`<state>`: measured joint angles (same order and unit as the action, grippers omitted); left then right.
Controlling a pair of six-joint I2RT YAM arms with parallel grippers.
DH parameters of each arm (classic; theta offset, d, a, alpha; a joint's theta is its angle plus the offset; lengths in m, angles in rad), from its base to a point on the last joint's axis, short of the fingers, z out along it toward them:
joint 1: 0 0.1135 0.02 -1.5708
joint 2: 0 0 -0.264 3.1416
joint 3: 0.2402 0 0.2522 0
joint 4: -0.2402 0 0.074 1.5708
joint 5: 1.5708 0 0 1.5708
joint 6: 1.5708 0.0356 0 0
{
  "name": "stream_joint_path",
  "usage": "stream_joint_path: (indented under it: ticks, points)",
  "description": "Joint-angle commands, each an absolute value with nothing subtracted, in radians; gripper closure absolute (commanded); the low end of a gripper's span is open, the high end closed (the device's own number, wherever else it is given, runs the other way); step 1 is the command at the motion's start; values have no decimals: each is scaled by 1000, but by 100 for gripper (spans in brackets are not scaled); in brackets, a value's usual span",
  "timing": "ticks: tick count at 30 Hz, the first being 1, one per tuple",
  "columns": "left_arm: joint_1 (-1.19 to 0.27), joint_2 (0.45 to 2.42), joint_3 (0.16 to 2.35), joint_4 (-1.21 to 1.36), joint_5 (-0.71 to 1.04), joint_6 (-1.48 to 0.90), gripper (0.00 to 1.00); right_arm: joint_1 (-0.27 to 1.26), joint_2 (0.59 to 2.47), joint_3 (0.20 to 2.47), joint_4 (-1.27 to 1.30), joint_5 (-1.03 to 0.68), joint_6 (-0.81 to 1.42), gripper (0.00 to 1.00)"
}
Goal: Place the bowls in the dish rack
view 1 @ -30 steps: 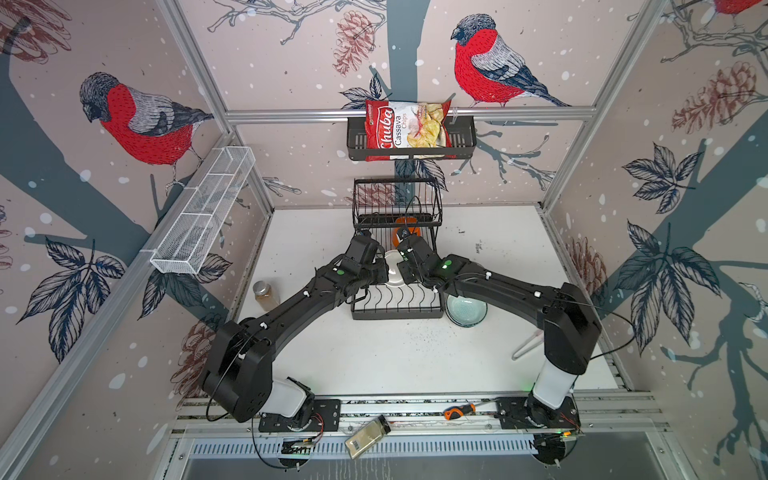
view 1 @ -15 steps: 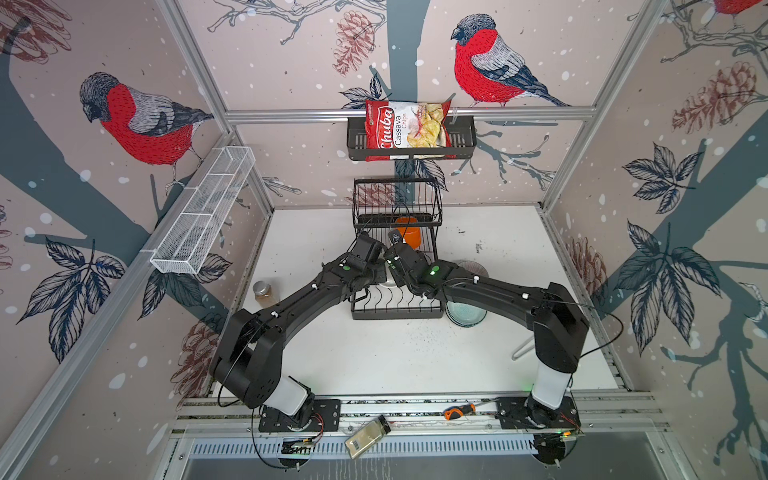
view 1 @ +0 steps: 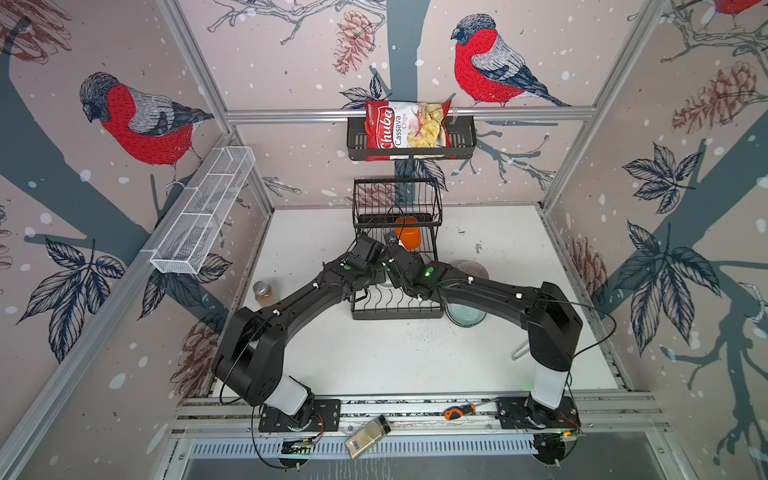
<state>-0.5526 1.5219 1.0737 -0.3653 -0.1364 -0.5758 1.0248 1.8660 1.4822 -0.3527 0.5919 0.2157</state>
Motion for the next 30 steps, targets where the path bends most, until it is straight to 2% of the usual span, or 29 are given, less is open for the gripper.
stream_joint_path:
  ticks: [1, 14, 16, 25, 30]
  points:
    - [-554, 1523, 1077, -328, -70, -559, 100, 1029, 1865, 1500, -265, 519, 253, 95]
    - [-545, 1507, 1060, -318, -45, -566, 100, 1019, 1817, 1479, -241, 482, 234, 78]
    - [-538, 1498, 1049, -303, -32, -566, 100, 1007, 1792, 1459, -224, 430, 224, 72]
    - [-459, 1426, 1003, -236, 76, -548, 100, 897, 1668, 1369, -208, 191, 240, 59]
    - [-433, 1387, 950, -193, 117, -531, 100, 835, 1598, 1299, -166, 25, 237, 48]
